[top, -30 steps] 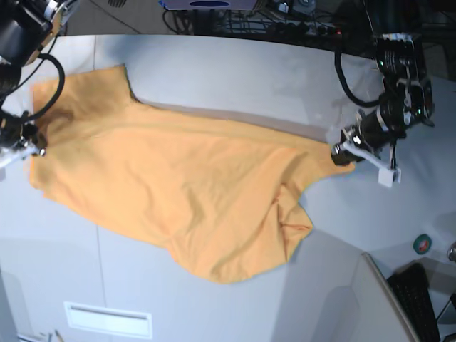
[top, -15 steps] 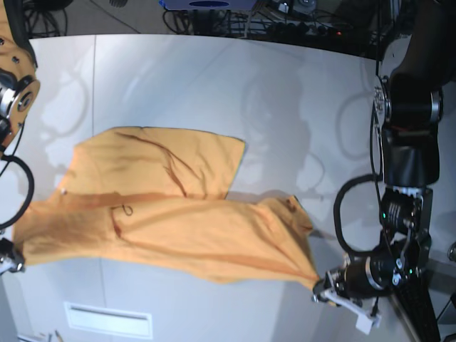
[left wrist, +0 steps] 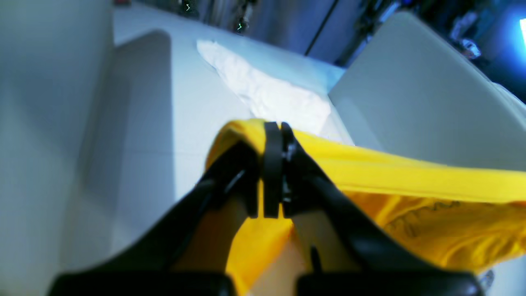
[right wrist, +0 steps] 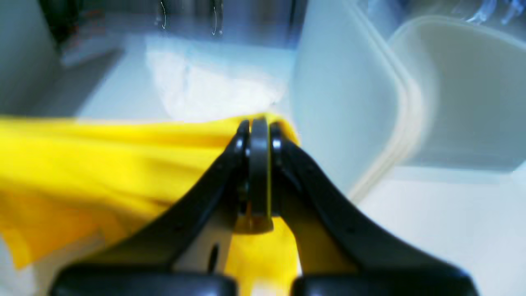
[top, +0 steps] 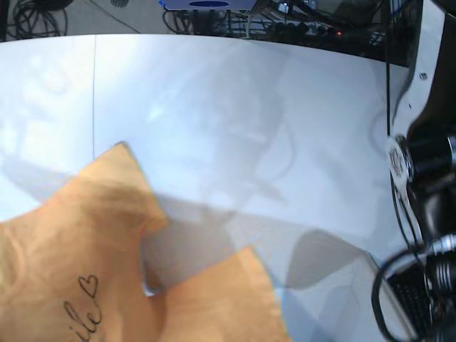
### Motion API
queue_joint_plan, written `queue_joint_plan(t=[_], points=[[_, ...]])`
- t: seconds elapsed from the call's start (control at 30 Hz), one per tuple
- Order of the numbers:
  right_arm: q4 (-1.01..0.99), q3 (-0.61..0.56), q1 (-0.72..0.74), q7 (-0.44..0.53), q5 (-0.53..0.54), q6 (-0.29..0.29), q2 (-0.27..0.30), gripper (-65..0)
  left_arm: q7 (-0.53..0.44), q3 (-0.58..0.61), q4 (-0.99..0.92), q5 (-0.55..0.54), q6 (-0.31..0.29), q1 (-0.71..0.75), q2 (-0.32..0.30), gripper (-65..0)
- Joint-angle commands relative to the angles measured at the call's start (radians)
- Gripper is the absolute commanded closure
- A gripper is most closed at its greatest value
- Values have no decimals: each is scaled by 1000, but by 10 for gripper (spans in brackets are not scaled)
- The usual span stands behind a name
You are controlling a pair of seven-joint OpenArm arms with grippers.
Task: Layout the t-shirt on the table in an organized manner, then fold the t-shirt properly
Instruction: 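Lift and shake the shirt, then lay it flat with both grippers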
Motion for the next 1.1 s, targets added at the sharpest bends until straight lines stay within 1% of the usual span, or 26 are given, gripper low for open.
queue_joint_plan(t=[0.0, 0.07, 0.17, 0.2, 0.27, 0.33, 0.4, 0.47, 0.6, 0.7, 0.83, 0.97, 1.07], points=[[63, 32, -55, -19, -23, -2, -14, 0, 22, -30, 89, 3, 1, 43, -8, 0], [165, 83, -213, -19, -23, -2, -67, 0, 62, -67, 246, 5, 0, 202, -10, 0], [192, 167, -451, -4, -23, -2, -175, 0, 63, -130, 405, 6, -2, 478, -13, 0], [183, 184, -517, 21, -23, -2, -212, 0, 63, -148, 421, 11, -2, 550, -13, 0], [133, 189, -658, 105, -23, -2, -293, 0, 63, -185, 419, 15, -2, 693, -14, 0], [28, 158, -755, 211, -24, -2, -339, 0, 62, -197, 373, 15, -2, 789, -14, 0], [-101, 117, -809, 305, -26, -2, -353, 0, 42, -188, 309, 15, -2, 851, -14, 0], [-210, 88, -830, 351, -26, -2, -356, 0, -6, -160, 243, 15, -2, 897, -14, 0], [-335, 86, -836, 355, -26, -2, -354, 0, -130, -79, 140, 15, -2, 958, -51, 0], [-346, 88, -845, 358, -31, -2, -353, 0, -196, -5, 66, 15, 3, 967, -91, 0], [-346, 88, -862, 360, -31, -2, -353, 0, -214, 11, 14, 15, 3, 969, -99, 0], [-348, 88, -870, 361, -32, -2, -351, 0, -217, 11, 19, 15, 3, 992, -102, 0], [-372, 83, -867, 361, -32, -4, -334, 0, -217, 10, 17, 15, 3, 995, -102, 0]])
